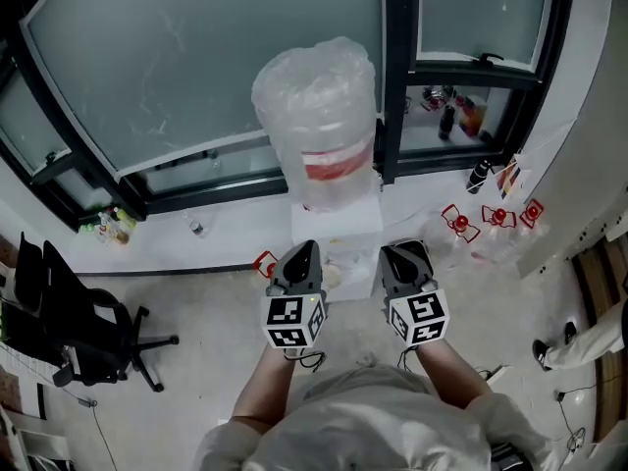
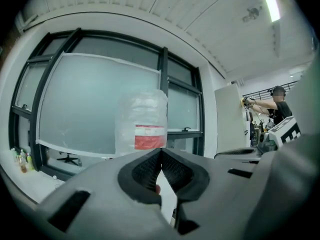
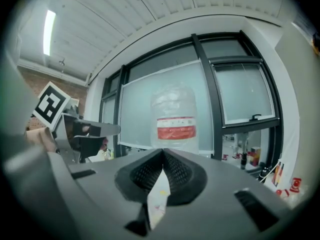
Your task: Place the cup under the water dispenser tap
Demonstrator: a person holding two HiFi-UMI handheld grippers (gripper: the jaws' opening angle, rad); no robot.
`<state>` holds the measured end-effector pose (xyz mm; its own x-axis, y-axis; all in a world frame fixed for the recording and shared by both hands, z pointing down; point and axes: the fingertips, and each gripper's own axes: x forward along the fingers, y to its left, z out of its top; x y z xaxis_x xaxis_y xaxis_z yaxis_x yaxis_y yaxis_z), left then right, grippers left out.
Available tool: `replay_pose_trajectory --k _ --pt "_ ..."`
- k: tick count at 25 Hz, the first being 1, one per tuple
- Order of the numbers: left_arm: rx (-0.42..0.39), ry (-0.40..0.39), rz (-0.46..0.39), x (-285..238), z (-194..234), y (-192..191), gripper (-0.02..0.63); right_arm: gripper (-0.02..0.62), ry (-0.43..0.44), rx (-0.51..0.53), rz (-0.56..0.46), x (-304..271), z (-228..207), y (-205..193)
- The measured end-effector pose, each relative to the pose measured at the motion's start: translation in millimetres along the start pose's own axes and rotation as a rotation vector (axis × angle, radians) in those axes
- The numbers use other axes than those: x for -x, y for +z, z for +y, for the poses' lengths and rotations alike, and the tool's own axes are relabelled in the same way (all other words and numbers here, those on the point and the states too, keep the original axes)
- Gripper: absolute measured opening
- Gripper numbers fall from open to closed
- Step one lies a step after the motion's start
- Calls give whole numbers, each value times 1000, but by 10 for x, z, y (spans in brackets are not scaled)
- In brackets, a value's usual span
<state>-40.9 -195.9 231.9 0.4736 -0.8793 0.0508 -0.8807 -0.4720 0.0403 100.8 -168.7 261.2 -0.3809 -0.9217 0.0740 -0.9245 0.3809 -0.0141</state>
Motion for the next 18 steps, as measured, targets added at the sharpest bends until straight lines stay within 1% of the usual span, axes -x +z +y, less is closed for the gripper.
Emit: replay_pose_trajectory --k 3,6,11,14,18 --pt "-5 -10 -25 5 -23 141 18 28 2 4 -18 18 -21 102" --pt "-9 -17 -31 -2 -65 190 18 28 -2 29 -29 37 -35 157" --pt "-14 -22 -30 -19 -108 196 18 28 8 5 -40 21 -32 195" --pt "-12 -6 -23 -24 -108 169 18 28 14 9 -37 5 -24 195" --pt "-3 6 -17 -42 -113 130 20 28 26 -11 -35 -9 -19 193"
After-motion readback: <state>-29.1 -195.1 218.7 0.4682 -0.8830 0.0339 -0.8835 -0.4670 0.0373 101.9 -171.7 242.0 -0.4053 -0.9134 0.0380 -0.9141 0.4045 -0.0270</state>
